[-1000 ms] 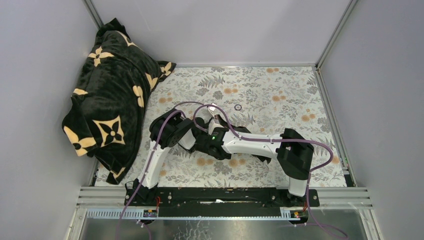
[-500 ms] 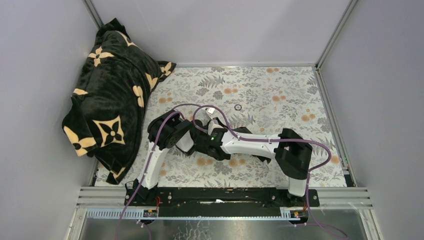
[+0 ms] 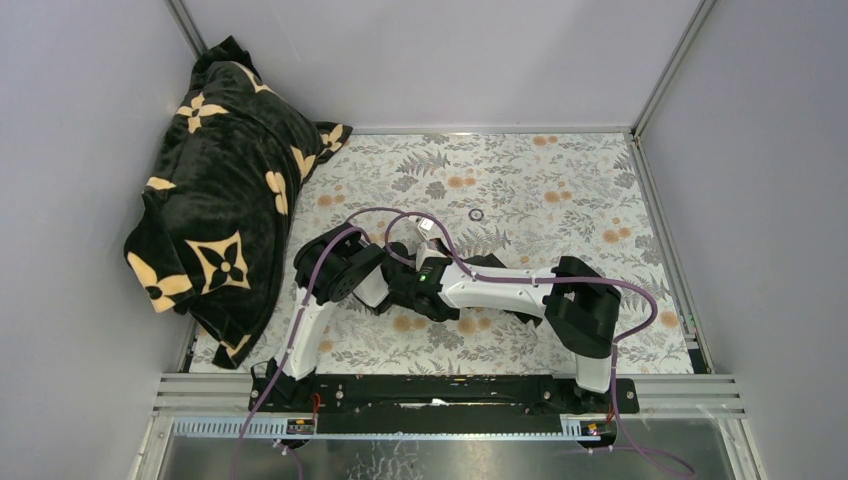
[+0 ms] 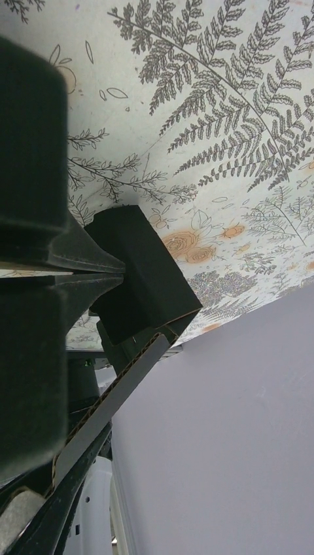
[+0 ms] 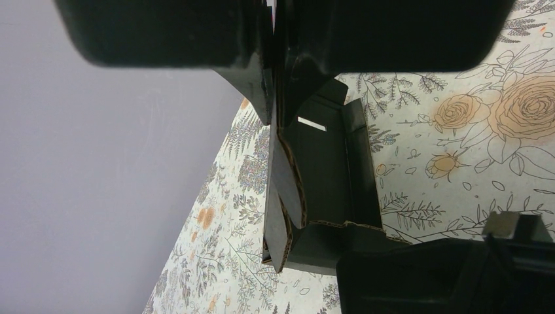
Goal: Fold the paper box
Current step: Fold the paper box at the center of the board.
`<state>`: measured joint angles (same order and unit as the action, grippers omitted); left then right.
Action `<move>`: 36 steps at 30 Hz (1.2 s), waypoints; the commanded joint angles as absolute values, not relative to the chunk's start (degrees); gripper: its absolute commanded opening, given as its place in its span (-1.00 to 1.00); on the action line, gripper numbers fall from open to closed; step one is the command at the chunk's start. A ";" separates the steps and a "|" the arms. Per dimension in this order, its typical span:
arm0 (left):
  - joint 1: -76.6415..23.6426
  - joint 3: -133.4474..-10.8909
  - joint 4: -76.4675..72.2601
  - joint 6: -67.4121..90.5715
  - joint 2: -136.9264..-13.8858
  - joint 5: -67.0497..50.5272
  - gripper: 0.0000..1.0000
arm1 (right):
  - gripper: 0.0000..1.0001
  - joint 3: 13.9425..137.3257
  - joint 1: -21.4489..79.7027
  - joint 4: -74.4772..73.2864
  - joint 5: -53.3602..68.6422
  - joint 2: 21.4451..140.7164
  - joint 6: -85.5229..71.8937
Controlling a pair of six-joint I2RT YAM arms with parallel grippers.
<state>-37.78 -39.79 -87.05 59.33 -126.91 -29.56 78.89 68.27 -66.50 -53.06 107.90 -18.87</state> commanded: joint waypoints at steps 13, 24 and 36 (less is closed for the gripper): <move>-39.02 -38.97 -92.02 55.34 -126.97 -31.00 -0.60 | -1.00 78.66 68.99 -62.24 -49.88 106.77 -20.22; -39.04 -37.21 -92.31 53.60 -126.06 -32.40 -0.35 | -1.00 78.75 68.99 -62.12 -49.59 106.73 -20.37; -39.35 -38.06 -92.30 46.51 -124.96 -32.68 -0.10 | -1.00 78.31 68.99 -61.81 -49.40 106.42 -20.15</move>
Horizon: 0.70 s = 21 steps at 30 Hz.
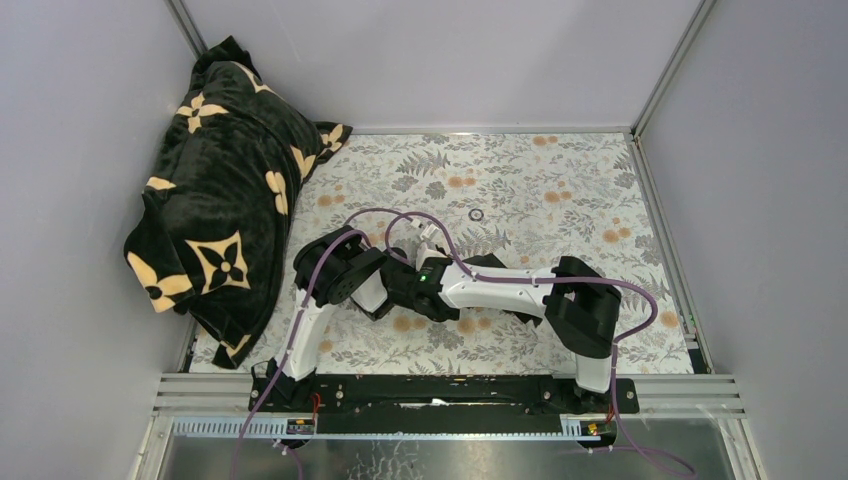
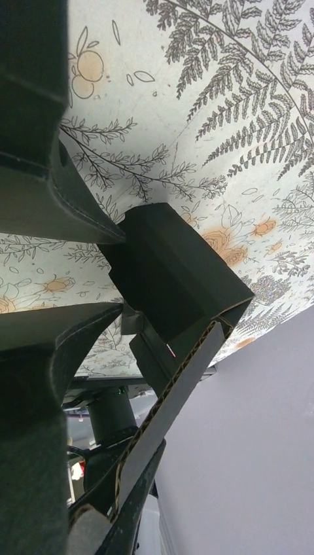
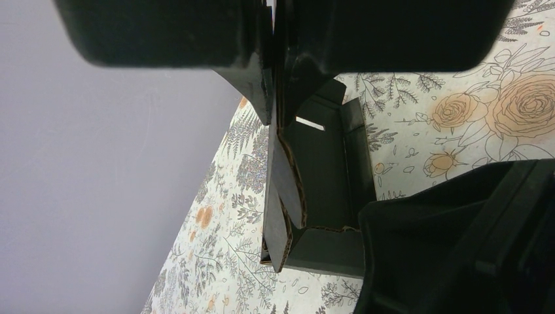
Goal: Fold the paper box
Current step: Fold the paper box at the center of the board.
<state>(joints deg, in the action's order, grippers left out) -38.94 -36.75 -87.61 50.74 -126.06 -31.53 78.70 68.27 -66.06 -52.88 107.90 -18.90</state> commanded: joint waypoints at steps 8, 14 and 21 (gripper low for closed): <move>-38.94 -39.96 -92.29 45.65 -125.99 -34.67 -0.09 | -1.00 77.34 68.99 -60.51 -48.70 104.93 -19.18; -38.93 -41.52 -92.37 45.25 -126.83 -39.12 -0.09 | -1.00 75.05 69.00 -58.43 -47.44 102.40 -17.24; -38.50 -43.85 -92.37 45.79 -127.57 -45.52 -0.09 | -1.00 73.10 68.99 -57.33 -46.35 102.26 -17.18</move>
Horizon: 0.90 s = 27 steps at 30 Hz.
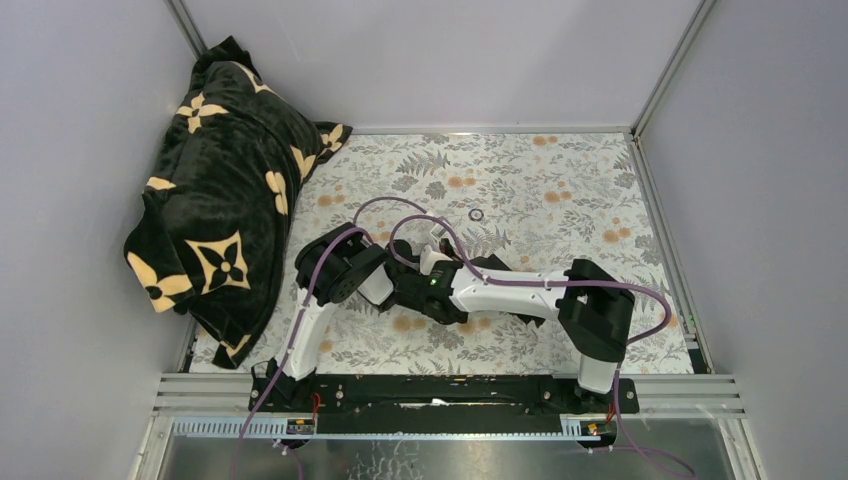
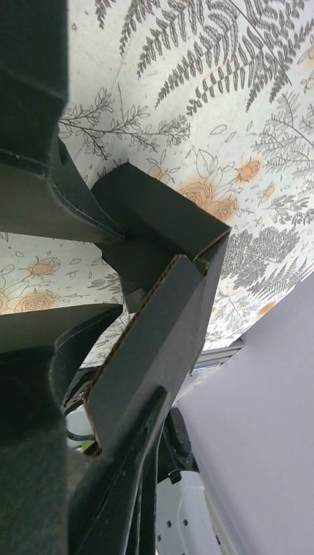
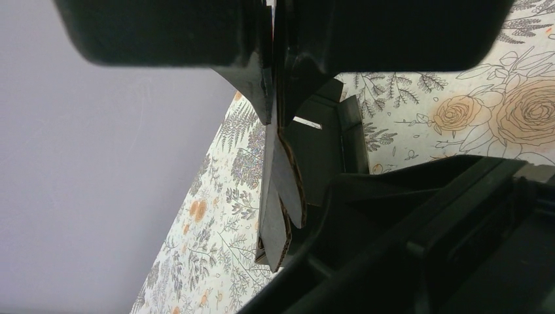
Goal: Fold the paper box
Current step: Fold the paper box at the center of the board.
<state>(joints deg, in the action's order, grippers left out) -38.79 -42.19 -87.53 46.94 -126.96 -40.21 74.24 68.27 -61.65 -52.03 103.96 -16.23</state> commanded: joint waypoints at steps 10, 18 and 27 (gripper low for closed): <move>-36.93 -40.99 -92.21 43.76 -126.98 -41.41 -0.10 | -1.00 72.42 68.99 -57.30 -46.05 101.73 -17.54; -36.91 -42.46 -92.19 43.57 -128.95 -40.88 -0.10 | -1.00 72.85 68.99 -57.30 -46.06 102.28 -17.33; -36.87 -44.07 -92.10 44.02 -129.77 -41.66 -0.14 | -1.00 73.21 68.97 -57.21 -45.69 102.18 -16.90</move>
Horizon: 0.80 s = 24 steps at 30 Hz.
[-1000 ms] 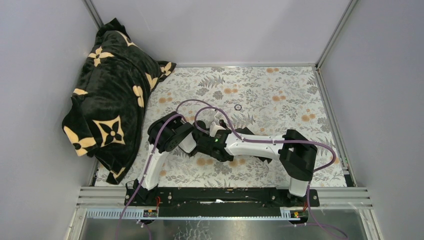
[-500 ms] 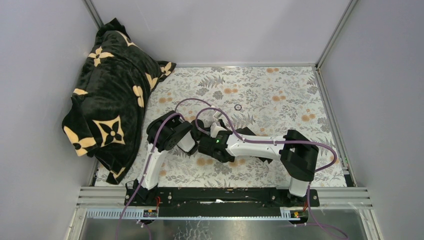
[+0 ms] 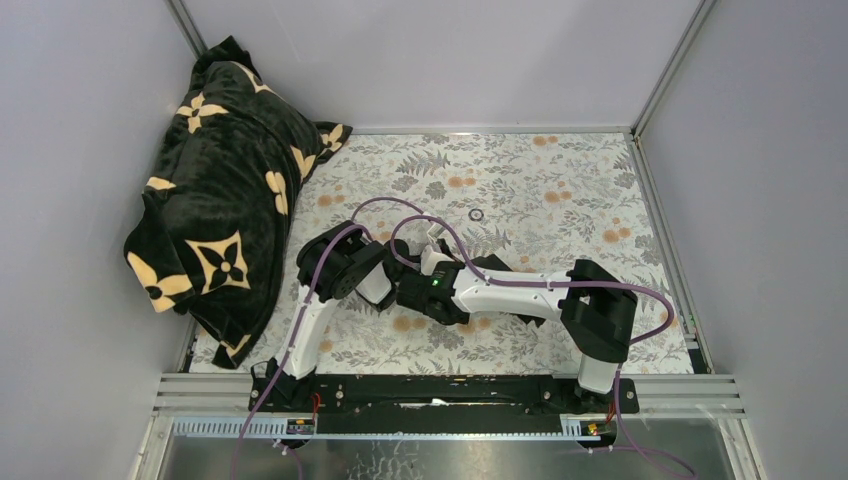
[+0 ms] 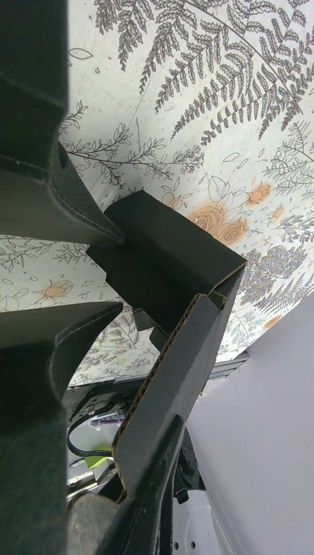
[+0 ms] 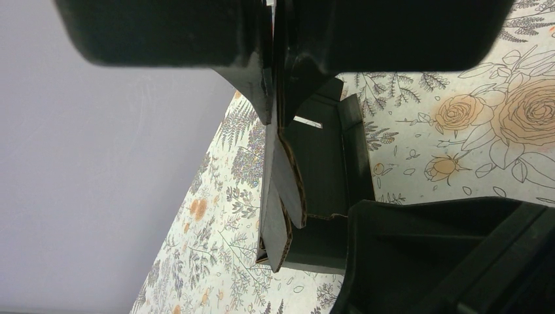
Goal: Fold the paper box
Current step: Fold the paper box at the center of the board.
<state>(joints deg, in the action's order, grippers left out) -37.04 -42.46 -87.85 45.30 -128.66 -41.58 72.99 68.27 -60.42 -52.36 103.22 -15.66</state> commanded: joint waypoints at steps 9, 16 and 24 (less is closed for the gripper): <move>-36.87 -45.63 -91.05 43.78 -130.31 -40.52 -0.15 | -1.00 73.04 69.34 -56.65 -44.60 101.96 -16.34; -37.00 -46.62 -89.22 42.69 -130.20 -39.32 -0.14 | -1.00 72.78 69.69 -56.08 -44.19 102.15 -15.95; -37.83 -46.51 -84.43 38.77 -128.53 -36.53 -0.12 | -1.00 72.42 69.80 -55.40 -44.04 102.21 -15.68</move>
